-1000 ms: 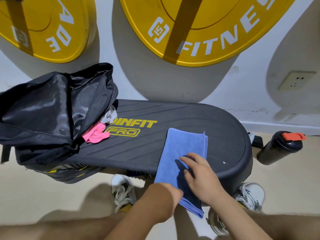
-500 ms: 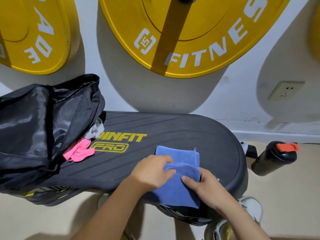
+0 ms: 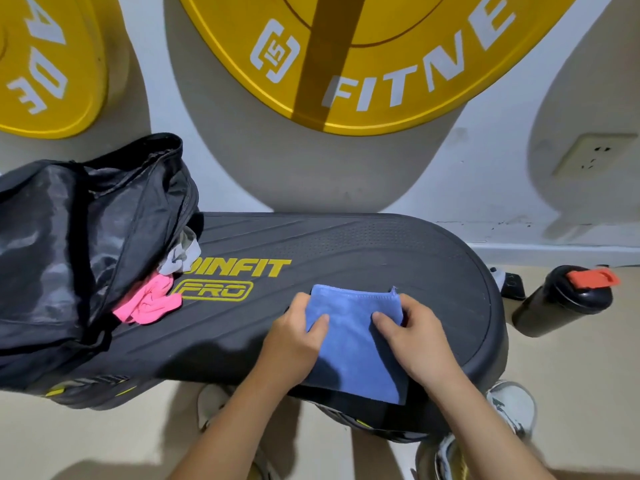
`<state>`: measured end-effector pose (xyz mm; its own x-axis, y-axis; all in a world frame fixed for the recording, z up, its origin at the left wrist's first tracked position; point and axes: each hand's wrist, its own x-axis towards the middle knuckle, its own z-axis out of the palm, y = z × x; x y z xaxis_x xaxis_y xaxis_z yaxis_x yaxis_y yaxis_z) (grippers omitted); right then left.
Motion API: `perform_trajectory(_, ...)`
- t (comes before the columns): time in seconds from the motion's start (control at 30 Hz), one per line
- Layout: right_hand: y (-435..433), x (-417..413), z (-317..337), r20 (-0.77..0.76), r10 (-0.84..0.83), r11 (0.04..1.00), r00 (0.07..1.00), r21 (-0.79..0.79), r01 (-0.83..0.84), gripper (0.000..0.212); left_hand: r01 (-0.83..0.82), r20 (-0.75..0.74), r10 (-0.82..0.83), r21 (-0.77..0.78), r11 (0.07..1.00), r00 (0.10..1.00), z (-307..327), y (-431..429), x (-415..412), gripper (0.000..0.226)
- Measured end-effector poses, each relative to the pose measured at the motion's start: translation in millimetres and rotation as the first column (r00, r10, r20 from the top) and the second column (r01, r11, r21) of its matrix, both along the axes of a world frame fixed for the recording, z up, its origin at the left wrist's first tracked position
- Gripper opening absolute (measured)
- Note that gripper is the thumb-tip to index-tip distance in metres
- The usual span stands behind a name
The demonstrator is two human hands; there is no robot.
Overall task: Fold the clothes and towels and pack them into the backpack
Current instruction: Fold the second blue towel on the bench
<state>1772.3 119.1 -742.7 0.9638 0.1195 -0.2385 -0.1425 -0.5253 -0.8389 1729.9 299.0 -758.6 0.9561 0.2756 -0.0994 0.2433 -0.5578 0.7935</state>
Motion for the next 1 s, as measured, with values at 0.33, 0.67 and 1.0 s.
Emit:
perform_trajectory(0.33, 11, 28, -23, -0.029, -0.014, 0.974, 0.999, -0.227, 0.007, 0.03, -0.142, -0.035, 0.154, 0.244, 0.96, 0.987, -18, -16, 26, 0.025)
perform_trajectory(0.67, 10, 46, -28, -0.112, 0.053, 0.943, 0.992, -0.323, -0.087, 0.018, -0.09, 0.053, 0.072, 0.503, 0.86, 0.996, -6, -29, 27, 0.058)
perform_trajectory(1.0, 3, 52, -26, -0.144, 0.009, 0.956, 0.989, -0.29, -0.051, 0.022, 0.292, -0.109, -0.327, 0.758, 0.584, 0.939, -48, -44, 1, 0.06)
